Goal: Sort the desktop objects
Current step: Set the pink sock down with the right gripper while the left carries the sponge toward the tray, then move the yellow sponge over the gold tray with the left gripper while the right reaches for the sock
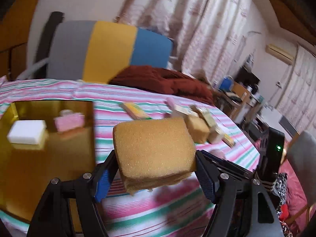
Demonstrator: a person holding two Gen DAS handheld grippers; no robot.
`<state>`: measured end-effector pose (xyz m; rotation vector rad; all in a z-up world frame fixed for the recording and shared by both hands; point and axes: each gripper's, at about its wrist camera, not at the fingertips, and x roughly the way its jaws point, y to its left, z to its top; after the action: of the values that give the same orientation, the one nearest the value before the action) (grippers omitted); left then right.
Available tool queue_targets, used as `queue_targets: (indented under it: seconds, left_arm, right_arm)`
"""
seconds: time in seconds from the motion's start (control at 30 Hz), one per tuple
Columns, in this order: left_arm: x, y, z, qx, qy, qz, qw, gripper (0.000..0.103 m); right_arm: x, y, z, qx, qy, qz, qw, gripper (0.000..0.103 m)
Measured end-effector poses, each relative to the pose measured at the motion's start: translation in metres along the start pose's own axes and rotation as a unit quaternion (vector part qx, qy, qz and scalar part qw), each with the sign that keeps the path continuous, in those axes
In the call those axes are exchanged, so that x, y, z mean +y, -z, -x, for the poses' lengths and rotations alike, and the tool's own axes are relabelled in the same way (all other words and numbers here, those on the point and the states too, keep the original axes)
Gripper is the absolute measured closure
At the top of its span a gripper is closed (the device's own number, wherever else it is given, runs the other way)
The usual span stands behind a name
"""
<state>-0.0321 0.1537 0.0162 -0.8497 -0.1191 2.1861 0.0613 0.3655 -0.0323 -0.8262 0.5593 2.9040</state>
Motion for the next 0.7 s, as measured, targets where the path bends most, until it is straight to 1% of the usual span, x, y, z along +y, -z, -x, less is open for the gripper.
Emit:
queue_targets:
  seconds: [0.17, 0.2, 0.27, 0.3, 0.33, 0.37, 0.4, 0.43, 0.47, 0.5, 0.57, 0.6, 0.67, 0.7]
  left_arm:
    - [0.037, 0.001, 0.017, -0.010, -0.022, 0.036, 0.9990, 0.027]
    - [0.043, 0.002, 0.021, -0.013, -0.026, 0.042, 0.9987, 0.027]
    - [0.053, 0.002, 0.024, -0.016, -0.031, 0.052, 0.9981, 0.027]
    - [0.054, 0.003, 0.025, -0.015, -0.027, 0.052, 0.9982, 0.027]
    - [0.052, 0.004, 0.024, -0.015, -0.025, 0.050, 0.9984, 0.027]
    - [0.051, 0.004, 0.024, -0.015, -0.023, 0.047, 0.9985, 0.027]
    - [0.048, 0.005, 0.023, -0.017, -0.022, 0.041, 0.9988, 0.027]
    - [0.045, 0.005, 0.021, -0.017, -0.020, 0.034, 0.9991, 0.027]
    - [0.043, 0.005, 0.020, -0.016, -0.019, 0.031, 0.9992, 0.027]
    - [0.042, 0.005, 0.019, -0.016, -0.018, 0.028, 0.9993, 0.027]
    - [0.038, 0.007, 0.014, -0.012, -0.015, 0.027, 0.9994, 0.027]
    - [0.036, 0.007, 0.012, -0.010, -0.014, 0.027, 0.9995, 0.027]
    - [0.032, 0.009, 0.008, -0.006, -0.010, 0.026, 0.9996, 0.027]
    - [0.030, 0.009, 0.006, -0.004, -0.009, 0.026, 0.9996, 0.027]
  right_arm:
    - [0.028, -0.001, -0.009, 0.003, -0.012, 0.025, 1.000, 0.068]
    - [0.029, -0.001, -0.008, 0.001, -0.006, 0.028, 1.000, 0.068]
    - [0.023, -0.001, -0.002, -0.010, 0.020, 0.030, 0.999, 0.068]
    - [0.020, -0.001, 0.001, -0.015, 0.033, 0.031, 0.999, 0.068]
    - [0.017, -0.002, 0.004, -0.020, 0.045, 0.032, 0.998, 0.067]
    - [0.010, -0.002, 0.009, -0.031, 0.070, 0.035, 0.996, 0.063]
    - [0.000, -0.002, 0.016, -0.043, 0.103, 0.037, 0.993, 0.044]
    - [-0.010, -0.001, 0.021, -0.053, 0.133, 0.036, 0.989, 0.017]
    - [-0.022, 0.000, 0.025, -0.059, 0.160, 0.034, 0.985, 0.006]
    - [-0.035, 0.001, 0.028, -0.059, 0.184, 0.030, 0.981, 0.002]
    - [-0.064, 0.003, 0.032, -0.056, 0.224, 0.018, 0.973, 0.002]
    - [-0.078, 0.004, 0.031, -0.048, 0.229, 0.005, 0.972, 0.004]
    - [-0.097, 0.008, 0.025, -0.029, 0.232, -0.015, 0.972, 0.014]
    - [-0.107, 0.010, 0.022, -0.020, 0.233, -0.025, 0.972, 0.025]
